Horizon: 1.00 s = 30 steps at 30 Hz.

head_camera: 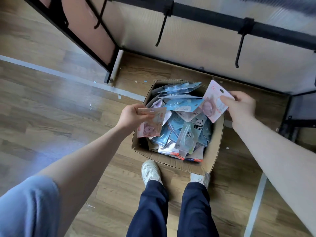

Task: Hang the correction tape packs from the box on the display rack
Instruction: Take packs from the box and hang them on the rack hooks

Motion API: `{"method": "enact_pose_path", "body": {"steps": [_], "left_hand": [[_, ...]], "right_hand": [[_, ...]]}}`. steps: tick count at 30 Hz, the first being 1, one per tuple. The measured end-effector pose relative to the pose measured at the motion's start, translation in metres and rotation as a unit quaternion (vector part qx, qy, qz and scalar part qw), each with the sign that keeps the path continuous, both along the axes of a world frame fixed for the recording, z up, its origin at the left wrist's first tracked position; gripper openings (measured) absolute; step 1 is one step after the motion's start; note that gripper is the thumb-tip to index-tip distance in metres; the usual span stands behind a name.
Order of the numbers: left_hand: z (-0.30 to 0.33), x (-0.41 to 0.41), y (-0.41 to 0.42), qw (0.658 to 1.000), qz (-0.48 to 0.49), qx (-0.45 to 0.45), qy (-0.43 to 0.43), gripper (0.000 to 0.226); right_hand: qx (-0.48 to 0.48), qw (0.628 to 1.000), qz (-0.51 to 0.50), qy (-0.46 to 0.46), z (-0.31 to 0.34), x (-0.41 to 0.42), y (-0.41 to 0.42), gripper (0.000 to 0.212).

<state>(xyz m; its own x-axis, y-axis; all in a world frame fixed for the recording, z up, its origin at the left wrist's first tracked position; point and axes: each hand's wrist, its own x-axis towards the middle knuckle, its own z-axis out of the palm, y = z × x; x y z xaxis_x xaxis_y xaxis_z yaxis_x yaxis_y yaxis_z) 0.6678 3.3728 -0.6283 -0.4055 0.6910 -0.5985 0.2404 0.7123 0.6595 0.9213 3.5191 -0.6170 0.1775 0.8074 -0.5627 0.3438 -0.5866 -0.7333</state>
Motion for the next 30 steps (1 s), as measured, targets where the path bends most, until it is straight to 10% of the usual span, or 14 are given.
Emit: {"method": "enact_pose_path", "body": {"steps": [30], "left_hand": [[0.252, -0.006, 0.072, 0.984, 0.041, 0.171, 0.010, 0.017]], "right_hand": [[0.202, 0.955, 0.209, -0.054, 0.257, -0.010, 0.019, 0.007]]}}
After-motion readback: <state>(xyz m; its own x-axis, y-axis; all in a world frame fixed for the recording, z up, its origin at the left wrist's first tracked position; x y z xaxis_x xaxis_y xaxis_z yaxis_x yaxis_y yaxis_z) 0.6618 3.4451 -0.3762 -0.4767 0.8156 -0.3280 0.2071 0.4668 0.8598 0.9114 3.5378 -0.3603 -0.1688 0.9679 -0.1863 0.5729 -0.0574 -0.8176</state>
